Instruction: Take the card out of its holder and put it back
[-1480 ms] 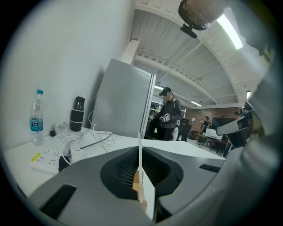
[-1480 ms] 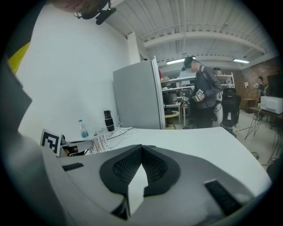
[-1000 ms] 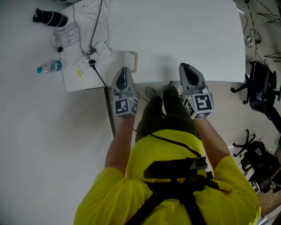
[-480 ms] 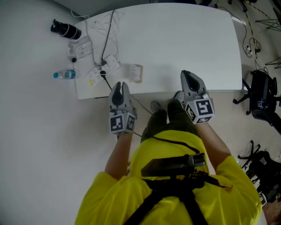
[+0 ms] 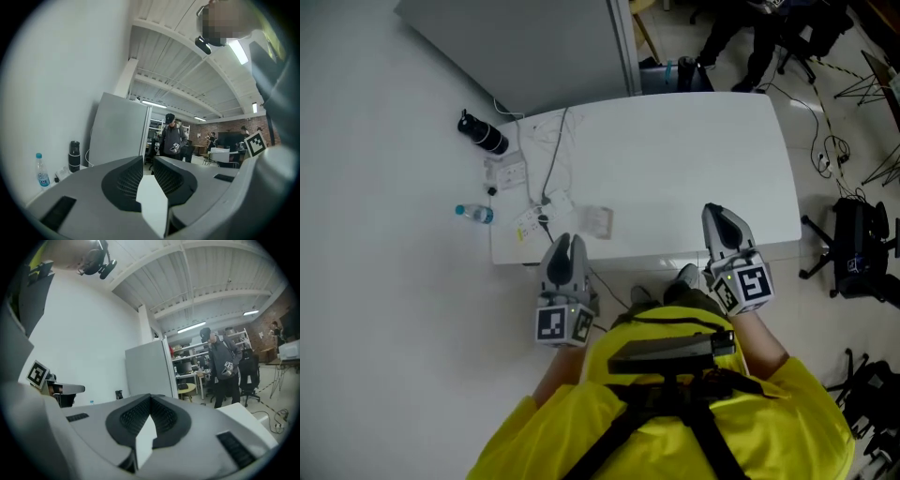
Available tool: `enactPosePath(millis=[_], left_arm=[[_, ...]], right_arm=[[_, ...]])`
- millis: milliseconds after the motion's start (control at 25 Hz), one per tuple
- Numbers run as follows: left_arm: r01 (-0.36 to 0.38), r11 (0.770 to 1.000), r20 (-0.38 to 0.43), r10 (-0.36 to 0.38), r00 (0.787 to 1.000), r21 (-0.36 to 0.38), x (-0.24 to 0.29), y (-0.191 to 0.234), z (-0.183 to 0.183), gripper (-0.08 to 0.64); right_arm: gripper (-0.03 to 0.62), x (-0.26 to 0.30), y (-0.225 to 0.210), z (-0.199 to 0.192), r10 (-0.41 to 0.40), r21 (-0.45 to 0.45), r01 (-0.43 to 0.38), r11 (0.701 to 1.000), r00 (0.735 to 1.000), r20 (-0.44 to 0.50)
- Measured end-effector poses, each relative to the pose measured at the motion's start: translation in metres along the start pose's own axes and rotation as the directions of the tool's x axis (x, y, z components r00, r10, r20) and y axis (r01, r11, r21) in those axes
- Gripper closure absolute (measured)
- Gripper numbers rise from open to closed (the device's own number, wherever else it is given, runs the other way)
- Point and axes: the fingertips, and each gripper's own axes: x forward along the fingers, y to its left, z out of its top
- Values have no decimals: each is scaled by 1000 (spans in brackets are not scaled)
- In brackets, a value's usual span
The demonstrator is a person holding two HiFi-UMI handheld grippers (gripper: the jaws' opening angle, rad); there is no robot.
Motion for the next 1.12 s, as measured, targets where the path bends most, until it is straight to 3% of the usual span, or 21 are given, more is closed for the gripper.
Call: enactPosePath(millis=[360, 640, 880, 1120], left_arm=[[54, 998, 13, -54, 998, 32, 15, -21, 5, 499], [47, 999, -47, -47, 998, -6, 22, -17, -19, 499], [32, 999, -44, -33, 998, -24, 18, -8, -23, 499], [41, 994, -50, -36, 998, 97, 23, -9, -17, 498]], right_arm=[[589, -17, -21, 14, -33, -34, 34, 999, 999, 29], [589, -10, -18, 20, -24, -52, 26, 998, 999, 45], [589, -5, -12, 19, -15, -74, 17, 997, 999, 35], [589, 2, -1, 17, 7, -99, -5, 995, 1000, 19]])
